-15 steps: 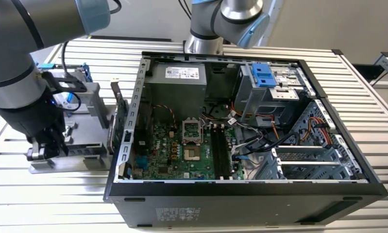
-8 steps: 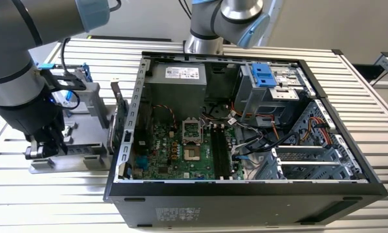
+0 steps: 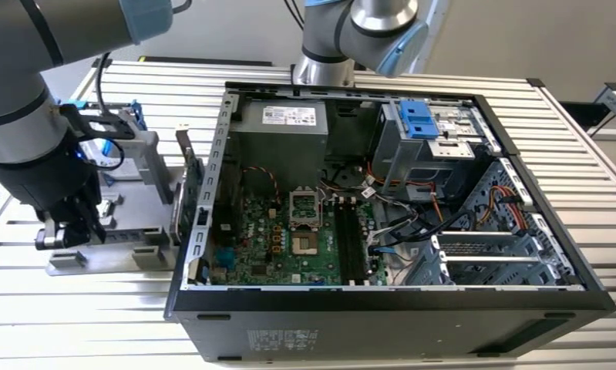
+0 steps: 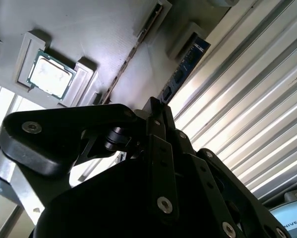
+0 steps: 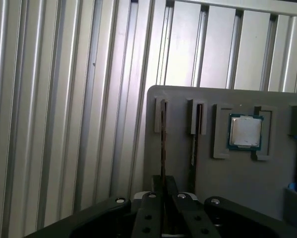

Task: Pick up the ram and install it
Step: 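Pick up the ram and move it above insertion slot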

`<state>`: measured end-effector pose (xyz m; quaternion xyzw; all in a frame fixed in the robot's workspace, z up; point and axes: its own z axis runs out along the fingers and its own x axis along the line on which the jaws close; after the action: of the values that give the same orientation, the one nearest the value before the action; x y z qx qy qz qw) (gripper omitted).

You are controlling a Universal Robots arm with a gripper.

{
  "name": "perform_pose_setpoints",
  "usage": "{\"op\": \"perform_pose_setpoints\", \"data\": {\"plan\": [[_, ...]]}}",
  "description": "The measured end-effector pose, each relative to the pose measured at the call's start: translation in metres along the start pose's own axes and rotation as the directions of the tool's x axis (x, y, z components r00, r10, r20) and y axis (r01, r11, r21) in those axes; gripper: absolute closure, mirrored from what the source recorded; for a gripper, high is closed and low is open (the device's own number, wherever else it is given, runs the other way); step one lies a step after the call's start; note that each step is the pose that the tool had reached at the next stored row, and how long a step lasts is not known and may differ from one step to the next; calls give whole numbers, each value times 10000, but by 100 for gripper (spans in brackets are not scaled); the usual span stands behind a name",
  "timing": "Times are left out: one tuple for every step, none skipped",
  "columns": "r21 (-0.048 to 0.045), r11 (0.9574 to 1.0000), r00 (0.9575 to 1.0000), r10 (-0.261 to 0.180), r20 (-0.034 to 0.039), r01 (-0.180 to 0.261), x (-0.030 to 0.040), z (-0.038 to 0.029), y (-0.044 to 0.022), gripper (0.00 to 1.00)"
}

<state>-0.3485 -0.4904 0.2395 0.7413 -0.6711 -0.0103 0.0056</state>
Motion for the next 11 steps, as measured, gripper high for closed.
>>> {"op": "perform_pose_setpoints", "data": {"plan": [[0,10000,10000,19,1,-19,0,-8,0,100],[0,10000,10000,35,1,-35,0,-16,0,100],[1,10000,10000,51,2,-51,0,-24,1,100],[1,10000,10000,64,2,-64,0,-31,1,100],[0,10000,10000,76,2,-76,0,-38,1,100],[1,10000,10000,87,3,-87,0,-43,1,100],[1,10000,10000,100,3,-100,-1,-49,1,100],[1,9999,9999,111,3,-111,-1,-55,1,100],[1,9999,9999,123,4,-123,-1,-61,1,100],[1,9999,9999,133,4,-133,-1,-67,2,100],[2,9999,9999,144,4,-144,-1,-72,2,100]]}}
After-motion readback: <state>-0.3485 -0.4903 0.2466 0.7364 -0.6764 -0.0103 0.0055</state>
